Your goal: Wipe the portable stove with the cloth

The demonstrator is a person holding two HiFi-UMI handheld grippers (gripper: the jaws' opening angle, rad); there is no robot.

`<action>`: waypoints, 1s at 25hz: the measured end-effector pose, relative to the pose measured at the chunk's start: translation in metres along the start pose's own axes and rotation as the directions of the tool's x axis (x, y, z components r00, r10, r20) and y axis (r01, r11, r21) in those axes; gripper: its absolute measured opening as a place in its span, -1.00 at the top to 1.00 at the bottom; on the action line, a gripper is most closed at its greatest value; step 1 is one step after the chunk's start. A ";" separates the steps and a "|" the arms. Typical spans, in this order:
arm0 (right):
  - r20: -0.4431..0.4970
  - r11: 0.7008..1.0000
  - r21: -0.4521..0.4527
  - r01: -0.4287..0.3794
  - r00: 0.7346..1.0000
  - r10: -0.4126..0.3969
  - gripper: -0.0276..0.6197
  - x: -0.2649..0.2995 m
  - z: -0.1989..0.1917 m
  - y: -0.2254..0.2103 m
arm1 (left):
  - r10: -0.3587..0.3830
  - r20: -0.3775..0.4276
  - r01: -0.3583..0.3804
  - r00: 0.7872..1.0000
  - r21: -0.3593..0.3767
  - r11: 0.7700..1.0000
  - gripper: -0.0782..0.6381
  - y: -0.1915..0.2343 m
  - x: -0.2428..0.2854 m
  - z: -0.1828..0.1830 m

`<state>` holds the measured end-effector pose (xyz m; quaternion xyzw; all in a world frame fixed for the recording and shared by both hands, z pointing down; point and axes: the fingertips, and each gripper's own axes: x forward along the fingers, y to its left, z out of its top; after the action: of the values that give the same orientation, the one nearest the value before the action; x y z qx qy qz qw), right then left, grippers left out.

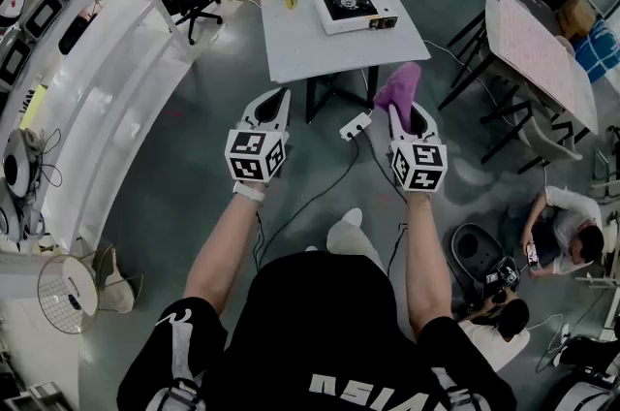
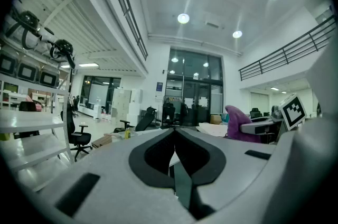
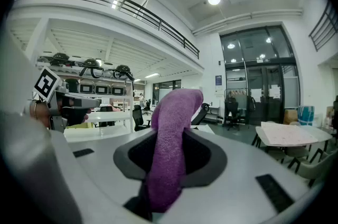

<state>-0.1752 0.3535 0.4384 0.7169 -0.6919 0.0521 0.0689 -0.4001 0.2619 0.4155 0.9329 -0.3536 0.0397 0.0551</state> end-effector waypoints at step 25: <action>-0.012 0.999 0.034 -0.033 0.999 0.033 0.56 0.123 0.012 -0.129 | 0.032 -0.032 -0.031 0.999 0.014 0.999 0.76 0.003 0.162 0.012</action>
<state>-0.0422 0.2345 0.4444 0.7061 -0.7022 0.0696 0.0602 -0.2803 0.1522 0.4226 0.9268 -0.3670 0.0580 0.0541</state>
